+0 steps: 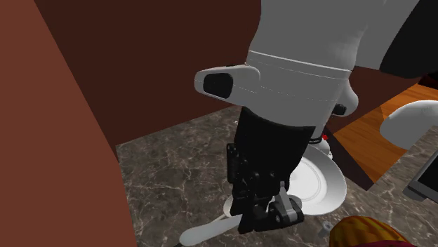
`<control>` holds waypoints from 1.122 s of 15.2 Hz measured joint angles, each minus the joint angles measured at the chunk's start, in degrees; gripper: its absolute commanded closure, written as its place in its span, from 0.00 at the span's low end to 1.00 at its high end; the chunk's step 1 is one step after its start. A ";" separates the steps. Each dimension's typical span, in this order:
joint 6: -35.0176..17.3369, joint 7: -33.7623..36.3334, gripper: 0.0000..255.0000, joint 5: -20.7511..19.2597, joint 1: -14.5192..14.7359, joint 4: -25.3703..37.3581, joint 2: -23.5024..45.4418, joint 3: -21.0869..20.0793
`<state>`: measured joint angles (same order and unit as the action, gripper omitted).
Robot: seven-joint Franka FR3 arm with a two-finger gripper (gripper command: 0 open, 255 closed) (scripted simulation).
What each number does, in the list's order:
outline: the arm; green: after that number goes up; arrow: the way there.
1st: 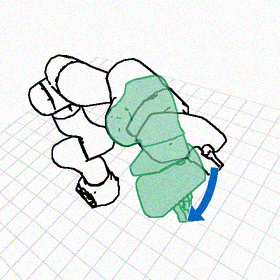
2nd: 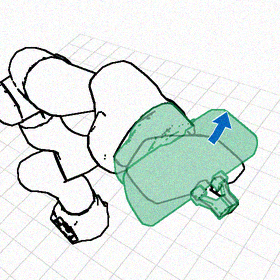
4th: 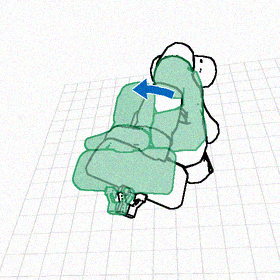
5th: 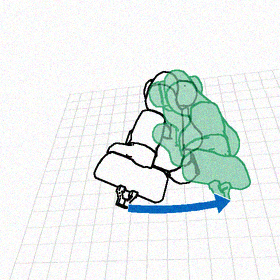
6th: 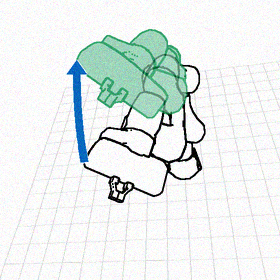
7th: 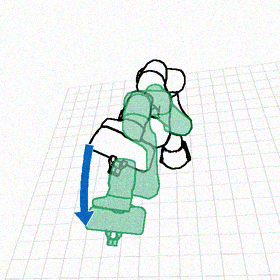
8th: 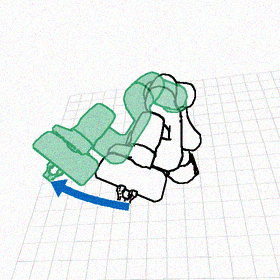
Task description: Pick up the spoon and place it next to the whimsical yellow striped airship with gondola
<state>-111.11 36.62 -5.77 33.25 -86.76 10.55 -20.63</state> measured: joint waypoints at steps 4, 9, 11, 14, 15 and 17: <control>-2.94 0.01 1.00 0.05 -0.20 -3.10 -0.18 0.10; -7.13 0.18 1.00 -0.09 -0.36 -7.27 -0.13 0.21; -8.48 0.42 1.00 -0.23 -0.30 -8.48 0.01 0.21; -10.79 0.52 1.00 -0.40 -0.38 -10.59 0.22 0.30; -11.45 0.51 1.00 -0.47 -0.41 -11.08 0.41 0.34; -12.83 0.75 1.00 -0.66 -0.36 -12.28 0.61 0.36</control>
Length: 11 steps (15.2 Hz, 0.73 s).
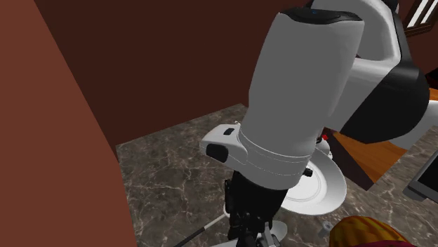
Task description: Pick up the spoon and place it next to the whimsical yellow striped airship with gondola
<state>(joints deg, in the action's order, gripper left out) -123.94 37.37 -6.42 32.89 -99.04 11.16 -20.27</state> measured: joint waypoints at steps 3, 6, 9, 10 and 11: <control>-2.27 0.41 1.00 -0.34 0.10 -1.93 0.39 0.04; -4.37 0.58 1.00 -0.60 0.05 -3.72 0.72 0.15; -6.54 0.83 1.00 -1.06 0.06 -5.13 1.53 0.32; -7.25 0.98 1.00 -1.18 0.10 -5.74 1.65 0.34; -7.89 1.16 1.00 -1.39 0.17 -6.10 1.96 0.38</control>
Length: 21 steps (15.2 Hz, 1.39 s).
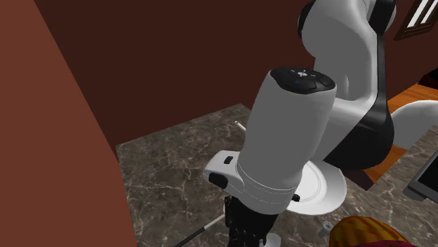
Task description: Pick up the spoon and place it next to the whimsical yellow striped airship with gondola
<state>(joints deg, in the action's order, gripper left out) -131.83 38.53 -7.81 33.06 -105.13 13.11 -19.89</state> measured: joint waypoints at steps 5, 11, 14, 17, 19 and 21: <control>-3.41 0.87 1.00 -1.05 0.30 -1.95 1.60 0.29; -4.94 1.04 1.00 -1.46 0.30 -2.78 2.31 0.49; -4.97 1.05 0.00 -1.47 0.30 -2.80 2.32 0.49; -4.97 1.05 0.00 -1.47 0.30 -2.79 2.32 0.49; -4.97 1.05 0.00 -1.47 0.30 -2.80 2.31 0.49; -4.28 0.94 0.00 -1.19 0.26 -2.65 1.75 0.37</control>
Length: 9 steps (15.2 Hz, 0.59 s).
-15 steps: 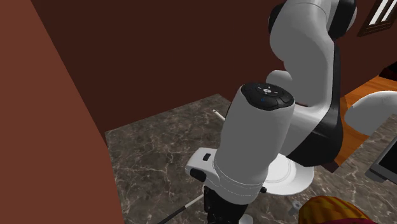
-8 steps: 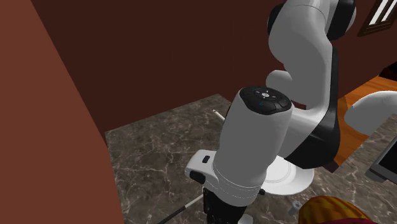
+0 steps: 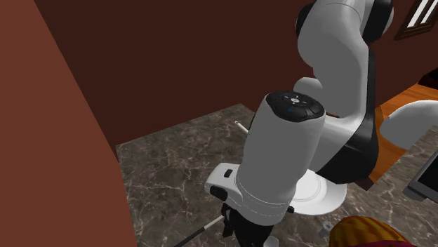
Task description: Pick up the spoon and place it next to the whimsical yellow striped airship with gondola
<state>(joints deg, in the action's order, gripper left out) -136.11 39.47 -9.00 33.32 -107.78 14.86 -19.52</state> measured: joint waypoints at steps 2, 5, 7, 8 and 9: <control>1.72 -0.99 0.00 1.19 -0.58 -0.27 -2.18 -0.28; 4.27 -1.47 0.00 2.20 -0.73 0.43 -4.20 -0.64; 4.54 -1.53 0.00 2.29 -0.75 0.54 -4.34 -0.66; 4.60 -1.55 0.00 2.31 -0.75 0.55 -4.38 -0.66; 4.63 -1.55 0.00 2.32 -0.75 0.57 -4.39 -0.67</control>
<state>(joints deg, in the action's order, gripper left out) -131.49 37.92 -6.68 32.57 -107.21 10.47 -20.19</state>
